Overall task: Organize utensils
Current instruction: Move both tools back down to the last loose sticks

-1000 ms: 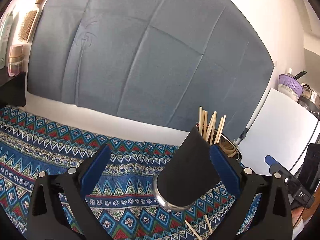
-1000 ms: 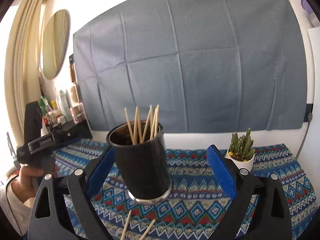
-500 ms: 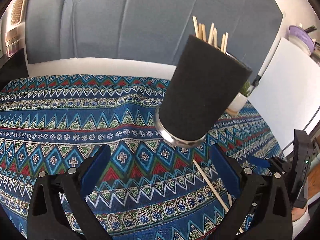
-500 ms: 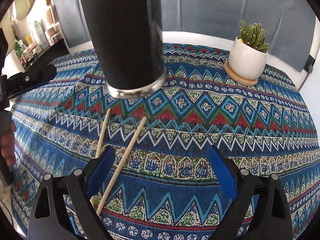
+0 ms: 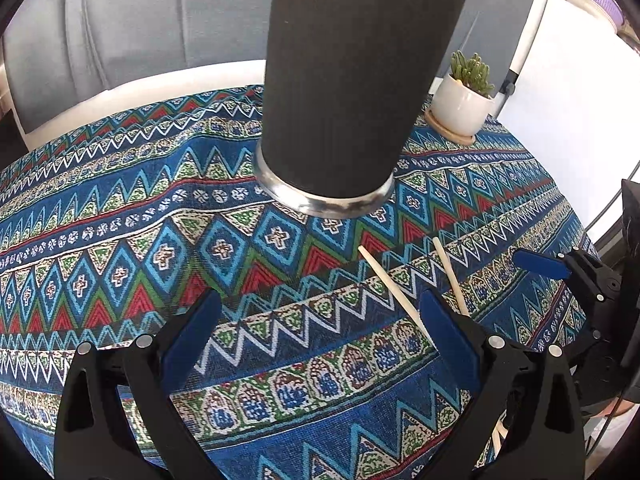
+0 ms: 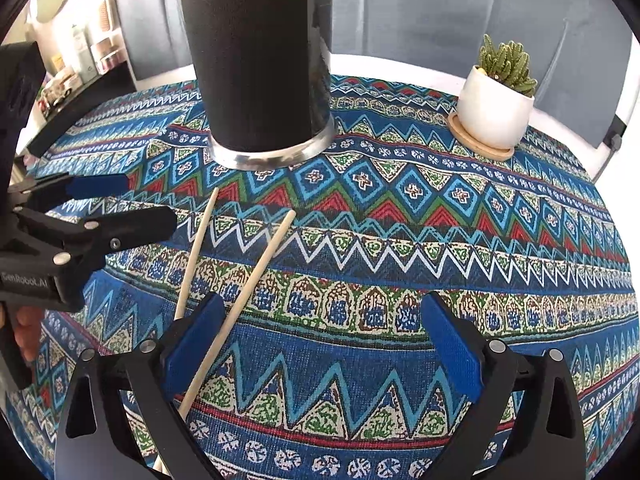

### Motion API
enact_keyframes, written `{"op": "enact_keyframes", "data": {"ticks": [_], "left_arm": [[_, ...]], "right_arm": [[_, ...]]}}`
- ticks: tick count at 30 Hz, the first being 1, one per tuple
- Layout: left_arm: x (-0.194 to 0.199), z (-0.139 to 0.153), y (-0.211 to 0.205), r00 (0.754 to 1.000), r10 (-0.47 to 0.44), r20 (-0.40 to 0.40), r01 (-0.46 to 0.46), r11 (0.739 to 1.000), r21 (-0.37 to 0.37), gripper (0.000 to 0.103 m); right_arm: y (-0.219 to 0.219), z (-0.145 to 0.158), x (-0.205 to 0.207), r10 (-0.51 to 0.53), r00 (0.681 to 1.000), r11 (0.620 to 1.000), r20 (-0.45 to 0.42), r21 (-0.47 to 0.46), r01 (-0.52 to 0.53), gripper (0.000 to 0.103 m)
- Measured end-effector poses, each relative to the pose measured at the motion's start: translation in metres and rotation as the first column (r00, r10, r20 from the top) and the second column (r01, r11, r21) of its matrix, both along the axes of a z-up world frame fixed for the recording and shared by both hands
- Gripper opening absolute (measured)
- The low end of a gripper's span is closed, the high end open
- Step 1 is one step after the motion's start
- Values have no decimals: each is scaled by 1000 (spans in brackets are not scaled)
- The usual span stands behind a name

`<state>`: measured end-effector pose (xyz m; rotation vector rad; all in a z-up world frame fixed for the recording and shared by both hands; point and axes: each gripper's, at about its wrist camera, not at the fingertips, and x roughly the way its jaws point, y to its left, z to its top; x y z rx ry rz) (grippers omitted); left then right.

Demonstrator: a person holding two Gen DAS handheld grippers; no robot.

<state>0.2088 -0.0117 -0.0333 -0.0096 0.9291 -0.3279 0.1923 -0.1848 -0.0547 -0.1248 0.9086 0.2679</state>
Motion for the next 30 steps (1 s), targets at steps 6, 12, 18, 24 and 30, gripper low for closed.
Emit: {"op": "enact_keyframes", "data": {"ticks": [6,12,18,24,30], "left_arm": [[1,-6,-19,1000,-5,21,3,996,88,97],[3,-9,-28,1000,-7,26,3,990,144,97],[3,-8,-27,1000,-5,27,0,988,157,97],[4,-9,-29,1000,0,25,-4,988,155,97],[4,-8,-27,1000,0,25,-4,987,158,98]], "right_arm": [[-5,3,-1,15,1000,1000,-2,-1,-15,95],[-7,5,0,11,1000,1000,-4,1,-11,95],[-6,5,0,11,1000,1000,-5,1,-11,96],[-6,5,-1,5,1000,1000,-7,4,-5,96],[-5,5,1,7,1000,1000,-7,3,-7,96]]}}
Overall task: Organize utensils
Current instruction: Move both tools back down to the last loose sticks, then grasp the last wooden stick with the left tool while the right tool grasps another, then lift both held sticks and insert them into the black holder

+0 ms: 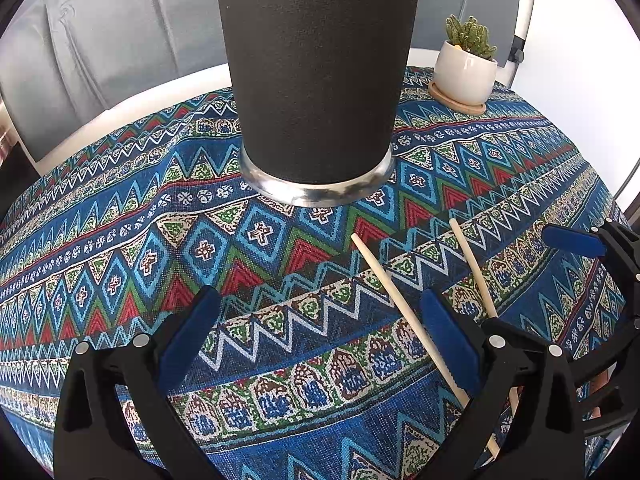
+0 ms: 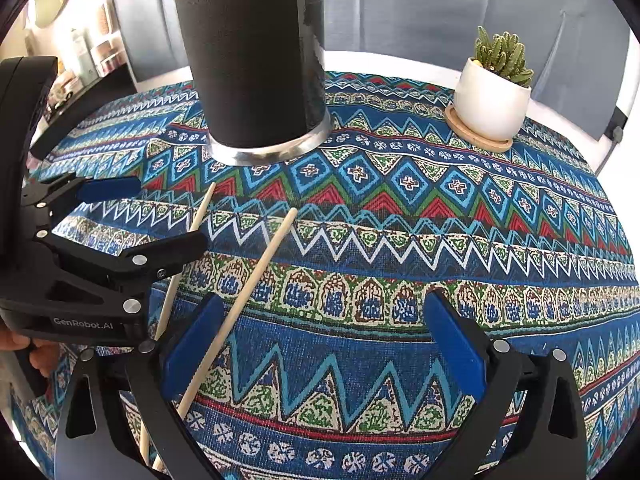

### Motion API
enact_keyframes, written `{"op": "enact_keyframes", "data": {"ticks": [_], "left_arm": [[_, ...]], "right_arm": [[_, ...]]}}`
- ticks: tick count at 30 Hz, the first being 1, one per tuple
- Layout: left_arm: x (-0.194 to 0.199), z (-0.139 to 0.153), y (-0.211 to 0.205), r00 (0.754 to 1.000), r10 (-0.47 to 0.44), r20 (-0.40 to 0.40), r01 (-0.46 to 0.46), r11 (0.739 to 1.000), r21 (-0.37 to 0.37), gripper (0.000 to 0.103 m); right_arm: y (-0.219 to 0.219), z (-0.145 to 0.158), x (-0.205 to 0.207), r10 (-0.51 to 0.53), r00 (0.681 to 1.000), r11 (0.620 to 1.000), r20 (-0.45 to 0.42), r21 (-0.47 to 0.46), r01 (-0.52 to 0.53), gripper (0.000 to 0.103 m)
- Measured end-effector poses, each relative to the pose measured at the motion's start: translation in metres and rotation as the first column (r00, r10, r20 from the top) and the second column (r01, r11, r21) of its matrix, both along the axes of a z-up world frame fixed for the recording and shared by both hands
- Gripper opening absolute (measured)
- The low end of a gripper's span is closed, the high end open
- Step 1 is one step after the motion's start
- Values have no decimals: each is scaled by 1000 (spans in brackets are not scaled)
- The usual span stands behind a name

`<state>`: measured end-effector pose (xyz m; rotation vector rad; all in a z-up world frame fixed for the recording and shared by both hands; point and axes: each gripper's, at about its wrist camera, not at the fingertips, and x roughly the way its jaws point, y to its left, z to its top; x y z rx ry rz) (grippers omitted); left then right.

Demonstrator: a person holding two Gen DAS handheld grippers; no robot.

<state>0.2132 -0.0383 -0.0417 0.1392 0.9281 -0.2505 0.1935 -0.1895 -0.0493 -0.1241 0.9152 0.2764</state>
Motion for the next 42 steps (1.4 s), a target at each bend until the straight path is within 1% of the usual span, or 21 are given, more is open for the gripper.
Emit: {"op": "enact_keyframes", "data": {"ticks": [3,5,6,7,8,9,10,11,12,13,14,16,17,18,19,21,28,32,36,40,42], "left_arm": [[-3,1,0,1000,-8,6,8,1000,13,97],[-5,1,2,1000,-7,8,6,1000,17,96],[-7,1,4,1000,-8,9,8,1000,15,94],[-8,2,6,1000,-10,12,10,1000,13,91],[-10,2,8,1000,-12,14,12,1000,10,90],[-12,3,11,1000,-12,16,12,1000,6,86],[-14,3,15,1000,-10,19,10,1000,0,82],[-17,4,18,1000,-12,23,12,1000,-2,79],[-19,5,21,999,-17,29,17,1000,-1,72],[-22,6,25,999,-14,33,14,1000,-5,63],[-25,7,30,999,-8,40,8,1000,-6,57],[-29,9,41,999,-6,47,6,1000,-12,33],[-31,9,47,999,6,47,-6,1000,-18,26],[-32,10,54,999,21,46,-20,999,-28,16],[-34,10,59,999,25,41,-23,999,-41,12],[-39,11,68,999,35,41,-34,999,-40,6],[-55,12,86,997,61,43,-60,998,-12,5],[-65,14,95,997,76,27,-76,997,-25,5],[-76,15,100,996,89,28,-88,996,-24,5],[-90,22,100,995,88,50,-86,996,-34,5],[-96,28,103,993,102,62,-100,994,-40,5]], "right_arm": [[0,0,-1,28,1000,1000,4,-11,-28,93],[-4,2,-4,48,999,999,13,-8,-47,83],[-7,3,-6,47,999,999,22,-3,-47,71],[-10,5,-9,44,999,999,32,2,-44,54],[-14,6,-11,40,998,999,43,3,-40,44],[-18,8,-13,36,998,999,50,6,-36,19],[-22,8,-15,21,998,1000,54,4,-21,9],[-27,9,-16,6,999,1000,52,11,-6,8],[-31,9,-17,4,999,1000,50,17,-5,7],[-34,9,-18,7,999,1000,52,12,-8,6],[-38,9,-17,5,999,1000,52,11,-5,6],[-46,8,-19,-19,999,1000,51,16,18,6],[-49,8,-19,-26,998,1000,51,16,26,6],[-53,8,-18,-32,998,999,49,24,31,6],[-57,8,-18,-38,998,999,46,33,37,6],[-62,8,-19,-44,998,999,46,34,43,5],[-79,8,-28,-45,998,999,39,31,43,5],[-90,10,-37,-64,997,996,40,59,61,5],[-96,18,-47,-76,995,994,59,79,71,5],[-97,31,-58,-78,993,994,85,84,71,5],[-97,38,-64,-82,991,993,102,92,73,5]]}}
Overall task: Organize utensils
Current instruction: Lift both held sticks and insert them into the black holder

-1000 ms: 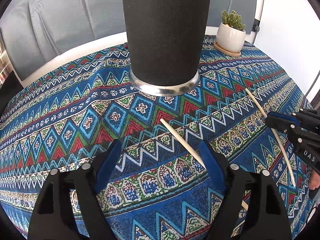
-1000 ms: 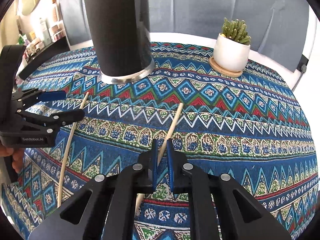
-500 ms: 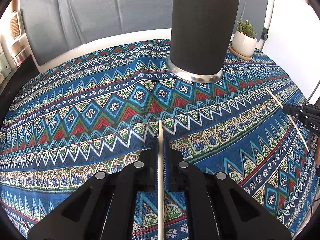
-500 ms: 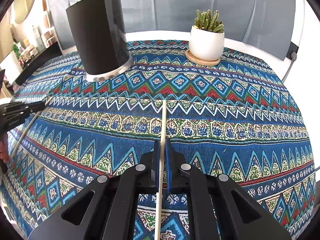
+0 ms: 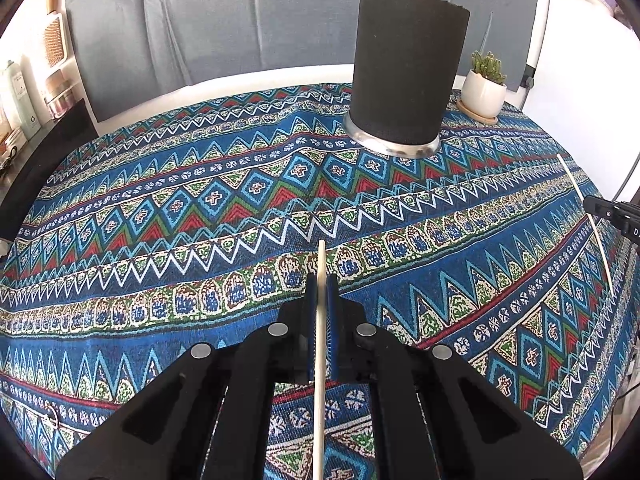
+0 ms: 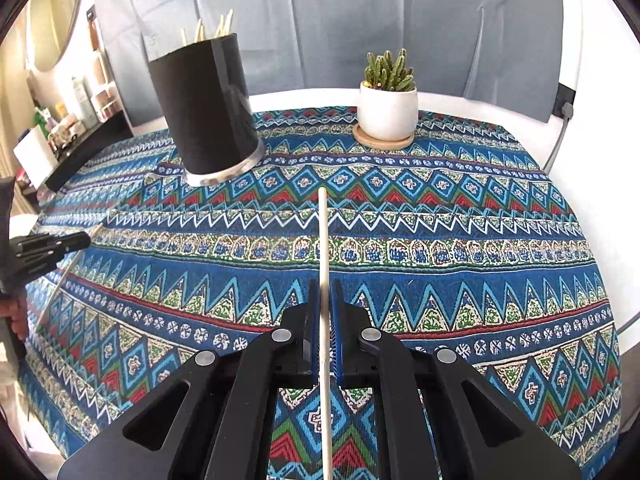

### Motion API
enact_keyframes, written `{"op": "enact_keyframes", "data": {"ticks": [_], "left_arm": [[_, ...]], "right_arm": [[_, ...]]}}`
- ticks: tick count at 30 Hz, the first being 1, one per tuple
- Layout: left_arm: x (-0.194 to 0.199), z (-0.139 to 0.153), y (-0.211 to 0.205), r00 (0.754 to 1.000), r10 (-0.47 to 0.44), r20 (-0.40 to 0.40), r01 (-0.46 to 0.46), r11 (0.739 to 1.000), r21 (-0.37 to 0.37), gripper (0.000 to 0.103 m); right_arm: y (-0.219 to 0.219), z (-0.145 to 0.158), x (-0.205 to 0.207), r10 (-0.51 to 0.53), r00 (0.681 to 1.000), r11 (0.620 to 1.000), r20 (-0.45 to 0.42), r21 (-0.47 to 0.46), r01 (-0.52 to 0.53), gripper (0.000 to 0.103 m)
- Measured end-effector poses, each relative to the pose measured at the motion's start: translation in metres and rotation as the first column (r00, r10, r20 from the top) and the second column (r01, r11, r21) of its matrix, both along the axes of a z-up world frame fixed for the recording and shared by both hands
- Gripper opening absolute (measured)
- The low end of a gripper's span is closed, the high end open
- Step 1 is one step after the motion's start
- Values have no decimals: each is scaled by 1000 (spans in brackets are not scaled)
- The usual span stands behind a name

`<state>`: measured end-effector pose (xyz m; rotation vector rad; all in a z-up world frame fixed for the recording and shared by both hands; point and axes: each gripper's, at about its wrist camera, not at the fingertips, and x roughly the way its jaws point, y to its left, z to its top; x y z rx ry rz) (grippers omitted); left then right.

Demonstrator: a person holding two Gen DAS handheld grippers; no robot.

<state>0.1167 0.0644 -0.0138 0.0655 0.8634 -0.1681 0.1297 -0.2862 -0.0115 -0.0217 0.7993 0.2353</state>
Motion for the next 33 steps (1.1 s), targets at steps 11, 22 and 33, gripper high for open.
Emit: {"op": "enact_keyframes", "data": {"ticks": [11,22,33], "left_arm": [[-19,59,6,993,15,114,-16,1000,9,5],[14,125,6,975,10,224,-9,1000,-1,5],[60,175,-8,946,-19,324,25,1000,-15,5]], "right_arm": [[11,51,-27,23,992,999,123,36,-27,5],[34,119,-6,63,970,997,236,24,-70,5],[54,173,40,100,942,994,319,19,-112,5]]}}
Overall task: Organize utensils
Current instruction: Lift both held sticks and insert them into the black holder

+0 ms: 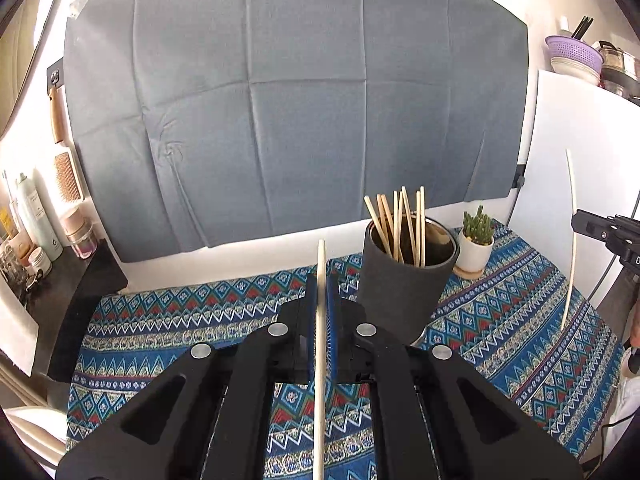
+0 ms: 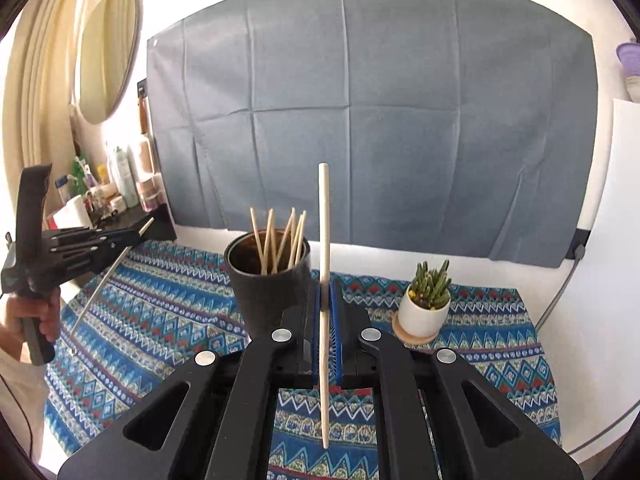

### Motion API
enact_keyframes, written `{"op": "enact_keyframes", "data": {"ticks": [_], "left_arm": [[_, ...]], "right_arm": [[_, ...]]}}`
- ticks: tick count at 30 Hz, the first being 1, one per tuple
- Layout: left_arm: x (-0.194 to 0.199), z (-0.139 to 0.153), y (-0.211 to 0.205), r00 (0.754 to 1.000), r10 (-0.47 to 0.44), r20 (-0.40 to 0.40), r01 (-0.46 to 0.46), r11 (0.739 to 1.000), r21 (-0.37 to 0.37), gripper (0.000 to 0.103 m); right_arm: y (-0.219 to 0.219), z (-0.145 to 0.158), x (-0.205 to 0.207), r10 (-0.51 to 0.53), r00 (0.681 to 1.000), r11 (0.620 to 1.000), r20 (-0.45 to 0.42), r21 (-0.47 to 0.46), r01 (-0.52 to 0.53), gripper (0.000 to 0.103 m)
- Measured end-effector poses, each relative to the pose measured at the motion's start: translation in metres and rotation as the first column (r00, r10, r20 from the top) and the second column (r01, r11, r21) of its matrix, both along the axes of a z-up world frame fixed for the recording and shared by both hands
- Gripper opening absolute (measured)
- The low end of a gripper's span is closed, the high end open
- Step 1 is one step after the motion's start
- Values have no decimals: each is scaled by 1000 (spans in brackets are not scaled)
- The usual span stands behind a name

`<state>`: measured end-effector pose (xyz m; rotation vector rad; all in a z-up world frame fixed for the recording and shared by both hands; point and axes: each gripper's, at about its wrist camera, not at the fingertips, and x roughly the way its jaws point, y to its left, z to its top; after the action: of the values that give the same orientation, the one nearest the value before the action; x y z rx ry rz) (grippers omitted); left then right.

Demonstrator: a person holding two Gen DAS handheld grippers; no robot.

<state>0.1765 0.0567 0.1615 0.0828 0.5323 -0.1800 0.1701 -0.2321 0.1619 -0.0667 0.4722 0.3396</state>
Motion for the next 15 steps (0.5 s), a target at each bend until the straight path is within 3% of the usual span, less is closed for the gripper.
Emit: {"op": "enact_keyframes", "data": {"ticks": [11,15], "left_arm": [[48,56,-19,990,-88,113,100,990,-103,5],[61,67,-23,980,-122,156,148,974,-170,5]], "right_arm": [[16,43,53,38,997,996,71,76,-43,5],[24,53,70,52,995,992,85,109,-61,5]]}}
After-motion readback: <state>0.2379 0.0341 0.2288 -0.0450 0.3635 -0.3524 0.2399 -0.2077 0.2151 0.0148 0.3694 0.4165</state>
